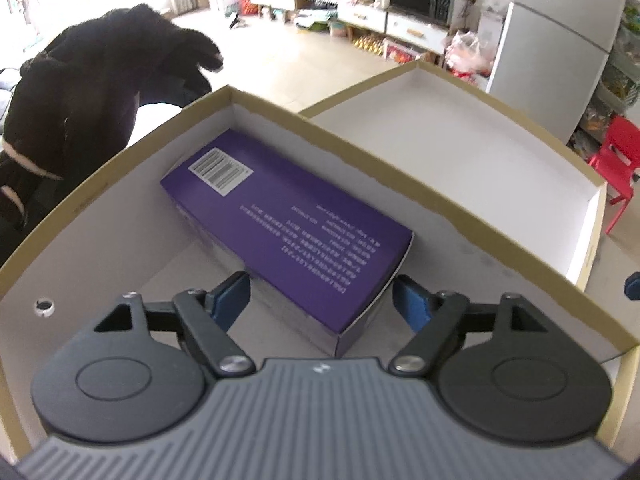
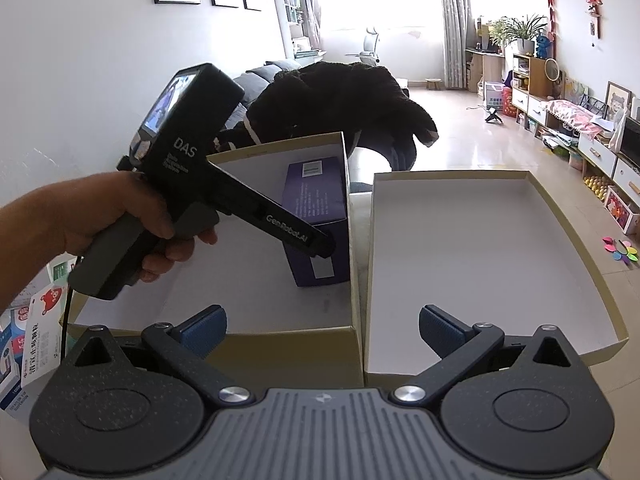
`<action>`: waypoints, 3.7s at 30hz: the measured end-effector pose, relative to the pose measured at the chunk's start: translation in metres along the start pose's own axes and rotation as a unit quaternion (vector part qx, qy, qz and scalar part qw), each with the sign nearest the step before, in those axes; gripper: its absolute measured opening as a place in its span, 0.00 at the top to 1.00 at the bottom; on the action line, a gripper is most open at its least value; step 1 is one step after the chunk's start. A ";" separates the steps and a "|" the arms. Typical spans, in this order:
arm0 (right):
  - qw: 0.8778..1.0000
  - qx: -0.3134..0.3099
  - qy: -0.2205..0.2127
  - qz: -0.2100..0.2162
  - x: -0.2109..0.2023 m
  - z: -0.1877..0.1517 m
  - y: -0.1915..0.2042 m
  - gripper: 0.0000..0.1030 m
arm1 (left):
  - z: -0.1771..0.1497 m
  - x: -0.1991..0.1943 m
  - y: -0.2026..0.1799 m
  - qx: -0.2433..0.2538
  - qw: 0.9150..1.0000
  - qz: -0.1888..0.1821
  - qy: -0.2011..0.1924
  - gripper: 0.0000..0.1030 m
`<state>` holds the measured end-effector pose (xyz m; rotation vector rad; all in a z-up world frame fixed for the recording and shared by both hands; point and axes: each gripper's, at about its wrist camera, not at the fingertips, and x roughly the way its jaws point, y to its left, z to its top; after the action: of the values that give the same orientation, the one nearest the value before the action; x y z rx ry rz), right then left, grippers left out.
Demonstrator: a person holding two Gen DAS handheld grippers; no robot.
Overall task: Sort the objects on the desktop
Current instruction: 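Withdraw the left tool from the tan box back toward the pile, then grasp the white-blue medicine box with the right gripper and lift it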
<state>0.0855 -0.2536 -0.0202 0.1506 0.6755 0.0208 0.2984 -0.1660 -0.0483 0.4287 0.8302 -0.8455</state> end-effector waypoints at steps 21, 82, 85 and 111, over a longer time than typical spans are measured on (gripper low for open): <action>1.000 -0.026 -0.002 0.000 -0.015 0.008 0.018 0.00 | -0.013 -0.031 -0.003 -0.013 1.000 0.028 -0.004 0.22; 0.976 0.049 0.050 0.206 -0.040 -0.010 0.125 0.00 | -0.251 -0.274 0.049 -0.283 0.921 0.255 -0.075 0.19; 0.966 0.097 0.071 0.228 -0.026 -0.021 0.121 0.01 | -0.259 -0.271 0.041 -0.294 0.919 0.246 -0.086 0.19; 0.886 0.303 0.125 0.329 0.077 -0.069 0.109 0.41 | -0.267 -0.245 0.000 -0.302 0.926 0.185 -0.128 0.19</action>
<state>0.1052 -0.1314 -0.1053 0.9952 0.8470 0.4930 0.0785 0.1207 -0.0202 -0.0759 0.6931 -0.2564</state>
